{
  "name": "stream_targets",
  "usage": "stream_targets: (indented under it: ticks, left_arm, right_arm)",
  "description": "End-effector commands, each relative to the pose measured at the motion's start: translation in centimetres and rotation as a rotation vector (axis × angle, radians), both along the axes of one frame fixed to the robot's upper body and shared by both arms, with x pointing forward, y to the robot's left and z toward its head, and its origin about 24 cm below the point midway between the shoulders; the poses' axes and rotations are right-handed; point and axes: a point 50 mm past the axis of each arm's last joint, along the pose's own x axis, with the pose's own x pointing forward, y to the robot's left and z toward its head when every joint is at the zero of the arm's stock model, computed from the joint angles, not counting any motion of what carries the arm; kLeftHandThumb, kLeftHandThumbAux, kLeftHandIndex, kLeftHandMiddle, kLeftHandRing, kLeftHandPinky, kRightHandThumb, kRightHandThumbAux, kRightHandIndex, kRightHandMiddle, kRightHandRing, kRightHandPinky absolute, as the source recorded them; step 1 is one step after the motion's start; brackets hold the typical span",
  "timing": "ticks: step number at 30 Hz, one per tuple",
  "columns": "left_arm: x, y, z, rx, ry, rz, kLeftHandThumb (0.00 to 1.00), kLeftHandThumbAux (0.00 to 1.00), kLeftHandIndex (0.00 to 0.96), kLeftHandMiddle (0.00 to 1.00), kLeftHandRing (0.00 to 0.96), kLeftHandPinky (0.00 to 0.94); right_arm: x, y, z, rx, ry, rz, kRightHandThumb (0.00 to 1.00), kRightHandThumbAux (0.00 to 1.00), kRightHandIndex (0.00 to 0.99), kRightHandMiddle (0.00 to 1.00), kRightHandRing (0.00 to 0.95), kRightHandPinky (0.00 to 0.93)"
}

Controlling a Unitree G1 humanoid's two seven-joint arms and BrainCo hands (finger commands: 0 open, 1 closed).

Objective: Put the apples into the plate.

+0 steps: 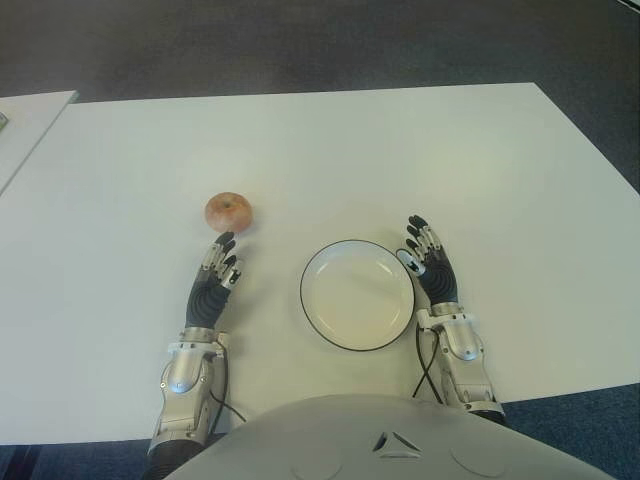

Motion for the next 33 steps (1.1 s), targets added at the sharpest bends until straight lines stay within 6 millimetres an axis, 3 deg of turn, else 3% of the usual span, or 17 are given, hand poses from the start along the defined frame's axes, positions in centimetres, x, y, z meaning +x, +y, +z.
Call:
stream_targets:
  ticks: [1, 14, 33]
  left_arm:
    - [-1.4, -0.1, -1.1, -0.011, 0.087, 0.013, 0.028, 0.519, 0.0, 0.0, 0.004, 0.037]
    - [-1.6, -1.1, -0.3, 0.009, 0.076, 0.005, 0.033, 0.514, 0.0, 0.0, 0.004, 0.043]
    - [-2.0, -1.6, 0.9, 0.026, 0.047, 0.024, 0.051, 0.527, 0.0, 0.0, 0.0, 0.035]
  right_arm:
    - [-1.2, 0.1, -2.0, 0.016, 0.136, 0.006, 0.174, 0.513, 0.0, 0.0, 0.0, 0.0]
    - [-1.4, -0.7, -1.9, 0.038, 0.129, -0.029, 0.184, 0.579, 0.0, 0.0, 0.0, 0.009]
    - [-1.9, -1.2, -1.9, 0.017, 0.128, -0.004, 0.165, 0.566, 0.0, 0.0, 0.0, 0.001]
